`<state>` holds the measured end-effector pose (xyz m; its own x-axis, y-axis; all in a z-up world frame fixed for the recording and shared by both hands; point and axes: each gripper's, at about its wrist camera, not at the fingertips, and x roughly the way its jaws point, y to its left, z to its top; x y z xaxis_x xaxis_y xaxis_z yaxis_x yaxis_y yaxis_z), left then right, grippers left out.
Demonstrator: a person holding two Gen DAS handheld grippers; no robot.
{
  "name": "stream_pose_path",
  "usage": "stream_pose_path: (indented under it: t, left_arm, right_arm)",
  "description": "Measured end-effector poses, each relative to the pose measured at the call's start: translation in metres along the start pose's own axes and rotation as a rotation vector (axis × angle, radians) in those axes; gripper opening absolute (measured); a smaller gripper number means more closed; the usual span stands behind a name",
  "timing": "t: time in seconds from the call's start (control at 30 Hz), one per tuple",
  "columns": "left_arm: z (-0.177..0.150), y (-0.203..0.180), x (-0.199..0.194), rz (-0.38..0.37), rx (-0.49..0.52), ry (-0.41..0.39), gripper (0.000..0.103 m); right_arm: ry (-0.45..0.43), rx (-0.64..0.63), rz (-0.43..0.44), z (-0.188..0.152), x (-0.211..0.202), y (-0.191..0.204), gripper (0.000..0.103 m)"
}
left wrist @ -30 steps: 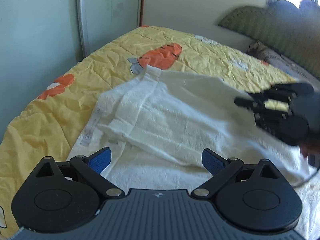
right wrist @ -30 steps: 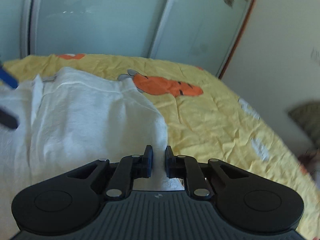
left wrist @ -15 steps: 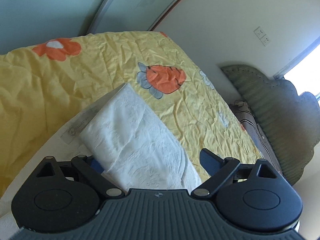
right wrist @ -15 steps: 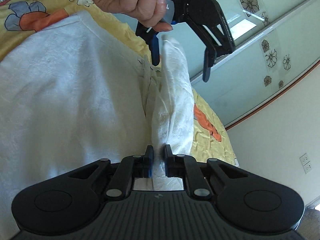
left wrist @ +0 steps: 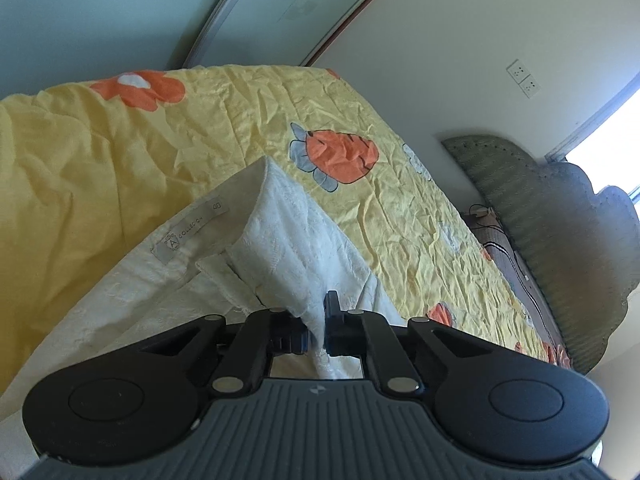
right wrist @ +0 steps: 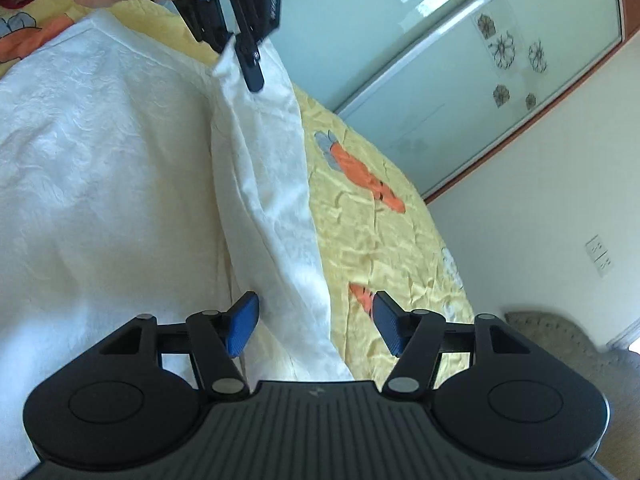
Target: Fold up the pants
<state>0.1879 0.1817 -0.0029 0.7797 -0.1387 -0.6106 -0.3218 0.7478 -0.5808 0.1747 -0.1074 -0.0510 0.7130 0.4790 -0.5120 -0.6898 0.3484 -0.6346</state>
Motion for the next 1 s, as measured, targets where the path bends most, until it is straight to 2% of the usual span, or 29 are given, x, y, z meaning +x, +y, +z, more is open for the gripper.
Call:
stream_pose_path:
  t: [0.07, 0.1, 0.13, 0.17, 0.2, 0.27, 0.4, 0.53, 0.67, 0.83, 1.0]
  left_arm:
    - [-0.007, -0.004, -0.013, -0.013, 0.048, -0.027, 0.007]
    - [-0.01, -0.006, -0.018, -0.014, 0.071, -0.04, 0.007]
    - [-0.014, -0.007, -0.024, -0.016, 0.092, -0.048, 0.007]
    - [-0.016, -0.007, -0.028, -0.018, 0.107, -0.054, 0.007]
    - [-0.019, -0.006, -0.033, -0.022, 0.117, -0.058, 0.007]
    - [-0.023, -0.001, -0.042, -0.033, 0.121, -0.053, 0.007]
    - [-0.031, 0.019, -0.06, -0.047, 0.099, -0.016, 0.007]
    - [-0.042, 0.041, -0.081, -0.031, 0.094, 0.018, 0.007]
    - [-0.056, 0.053, -0.088, 0.022, 0.114, 0.051, 0.007]
    - [-0.056, 0.064, -0.093, 0.028, 0.073, 0.068, 0.007]
    - [-0.062, 0.06, -0.088, 0.091, 0.128, 0.085, 0.007]
  right_arm:
    - [0.029, 0.043, 0.056, -0.006, 0.006, -0.011, 0.061]
    - [0.037, 0.064, 0.08, -0.007, 0.008, -0.014, 0.055]
    - [0.045, 0.084, 0.103, -0.009, 0.008, -0.015, 0.045]
    - [0.054, 0.09, 0.114, -0.008, 0.007, -0.014, 0.02]
    - [0.063, 0.08, 0.105, -0.008, 0.001, -0.008, 0.012]
    - [0.062, 0.032, 0.073, -0.005, -0.015, 0.009, 0.008]
    - [0.026, 0.041, 0.056, 0.005, -0.052, 0.037, 0.007]
    - [-0.019, 0.103, 0.121, 0.012, -0.093, 0.065, 0.007]
    - [-0.028, 0.149, 0.179, 0.012, -0.104, 0.09, 0.007]
    - [-0.044, 0.203, 0.191, 0.011, -0.111, 0.094, 0.007]
    - [-0.036, 0.229, 0.231, 0.008, -0.12, 0.107, 0.007]
